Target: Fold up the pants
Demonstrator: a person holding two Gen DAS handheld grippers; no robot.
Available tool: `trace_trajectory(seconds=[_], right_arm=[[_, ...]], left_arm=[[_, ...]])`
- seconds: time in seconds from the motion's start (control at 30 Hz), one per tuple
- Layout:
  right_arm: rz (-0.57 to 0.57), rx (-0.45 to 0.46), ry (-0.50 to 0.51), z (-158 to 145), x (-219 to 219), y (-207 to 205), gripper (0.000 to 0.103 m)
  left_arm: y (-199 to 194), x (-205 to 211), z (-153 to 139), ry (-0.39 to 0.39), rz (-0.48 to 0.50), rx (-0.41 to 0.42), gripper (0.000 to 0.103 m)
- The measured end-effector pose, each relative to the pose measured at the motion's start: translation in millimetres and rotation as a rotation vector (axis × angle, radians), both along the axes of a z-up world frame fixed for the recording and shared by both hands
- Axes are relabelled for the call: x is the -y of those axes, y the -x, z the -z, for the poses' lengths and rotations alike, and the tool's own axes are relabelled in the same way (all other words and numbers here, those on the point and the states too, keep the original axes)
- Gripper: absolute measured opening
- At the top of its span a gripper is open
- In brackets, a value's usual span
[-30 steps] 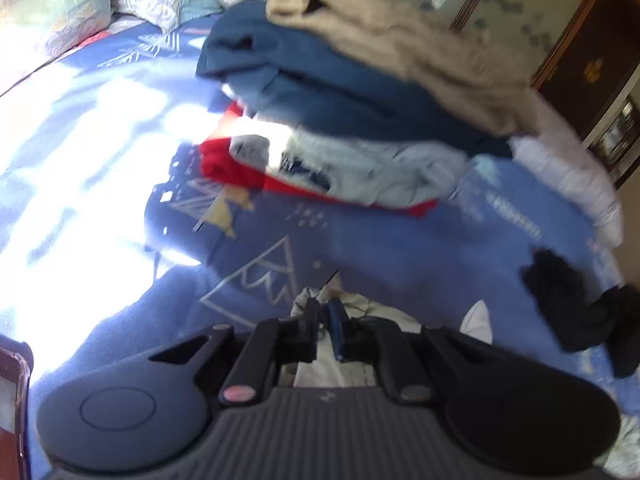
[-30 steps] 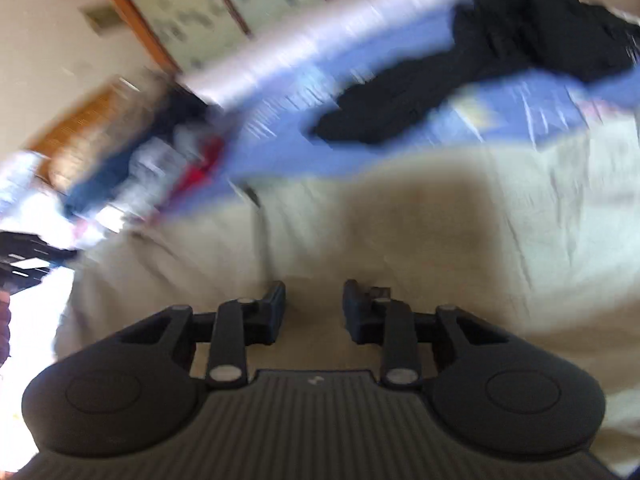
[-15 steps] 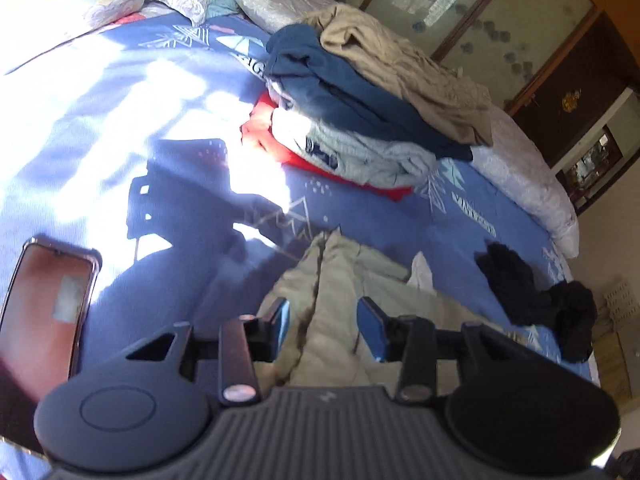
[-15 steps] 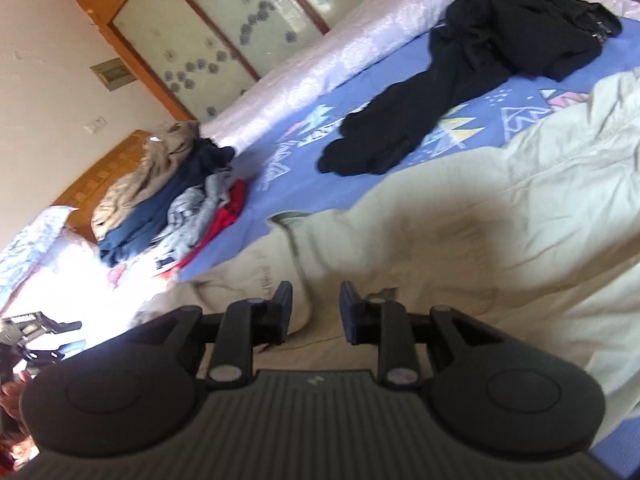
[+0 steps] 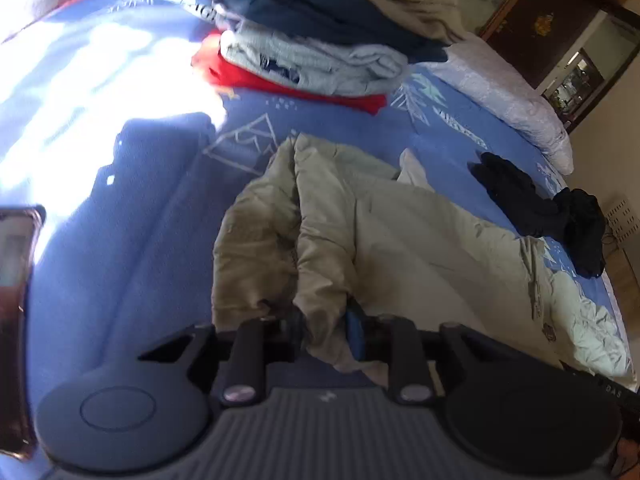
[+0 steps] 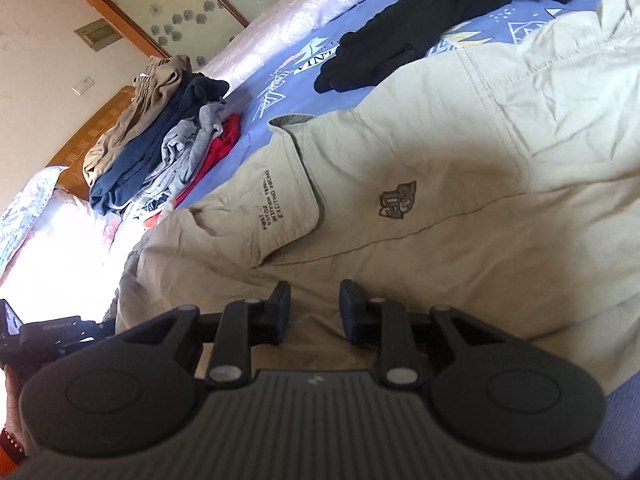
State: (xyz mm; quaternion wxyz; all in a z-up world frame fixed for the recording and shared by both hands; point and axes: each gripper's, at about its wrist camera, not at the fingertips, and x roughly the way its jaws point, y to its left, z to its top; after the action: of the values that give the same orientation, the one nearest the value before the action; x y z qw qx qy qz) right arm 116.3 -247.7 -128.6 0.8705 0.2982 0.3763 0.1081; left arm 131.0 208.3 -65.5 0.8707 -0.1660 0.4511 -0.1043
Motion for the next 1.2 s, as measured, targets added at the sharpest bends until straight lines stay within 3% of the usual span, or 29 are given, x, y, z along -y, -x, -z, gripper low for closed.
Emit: trace_trajectory(seconds=[0.07, 0.13, 0.2, 0.3, 0.4, 0.5, 0.6, 0.67, 0.7, 0.73, 0.77, 0.8, 0.9, 1.0, 1.03, 1.13, 1.2], right_arm=[[-0.004, -0.007, 0.066, -1, -2, -3, 0.025], [-0.008, -0.020, 0.072, 2, 0, -5, 0.019], [-0.002, -0.027, 0.058, 3, 3, -7, 0.018], [0.028, -0.017, 0.066, -7, 5, -2, 0.023], [-0.002, 0.096, 0.087, -29, 4, 2, 0.025], [-0.008, 0.150, 0.096, -40, 4, -14, 0.037], [-0.023, 0.098, 0.042, -24, 3, -43, 0.043], [-0.042, 0.043, 0.004, -9, -2, -57, 0.043], [-0.055, 0.022, -0.015, -3, -5, -62, 0.042], [-0.060, 0.001, -0.032, 2, -6, -62, 0.032], [-0.054, -0.007, -0.049, 4, -6, -60, 0.013], [-0.038, 0.007, -0.070, 2, -5, -54, 0.010], [0.019, 0.075, -0.063, -9, 3, -34, 0.009], [0.041, 0.026, -0.028, -4, 12, -31, 0.009], [0.041, -0.012, -0.005, 3, 13, -33, 0.009], [0.062, -0.053, -0.062, 18, 19, -37, 0.008], [0.086, -0.031, -0.027, 10, 17, -33, 0.013]], left_arm=[[6, -19, -14, -0.020, -0.002, 0.023, 0.020], [3, -33, -5, -0.016, -0.013, -0.047, 0.020], [0, -24, 12, -0.089, -0.006, -0.124, 0.023], [10, -3, 2, -0.215, 0.014, -0.102, 0.027], [29, -7, -40, -0.180, -0.022, 0.024, 0.033], [44, -21, -76, -0.094, -0.138, 0.139, 0.033], [33, -14, -92, -0.019, -0.121, 0.168, 0.031], [19, 6, -95, -0.049, -0.078, 0.169, 0.031], [12, 19, -94, -0.067, -0.049, 0.172, 0.031], [4, 37, -89, -0.081, -0.005, 0.176, 0.031], [-5, 51, -82, -0.093, 0.033, 0.175, 0.032], [-16, 64, -72, -0.110, 0.062, 0.163, 0.032], [-46, 89, -29, -0.202, 0.080, 0.068, 0.028], [-67, 92, 14, -0.332, 0.043, -0.031, 0.017], [-70, 91, 25, -0.345, 0.043, -0.057, 0.007], [-70, 83, 35, -0.315, 0.023, -0.063, 0.006], [-66, 79, 27, -0.322, 0.015, -0.067, 0.006]])
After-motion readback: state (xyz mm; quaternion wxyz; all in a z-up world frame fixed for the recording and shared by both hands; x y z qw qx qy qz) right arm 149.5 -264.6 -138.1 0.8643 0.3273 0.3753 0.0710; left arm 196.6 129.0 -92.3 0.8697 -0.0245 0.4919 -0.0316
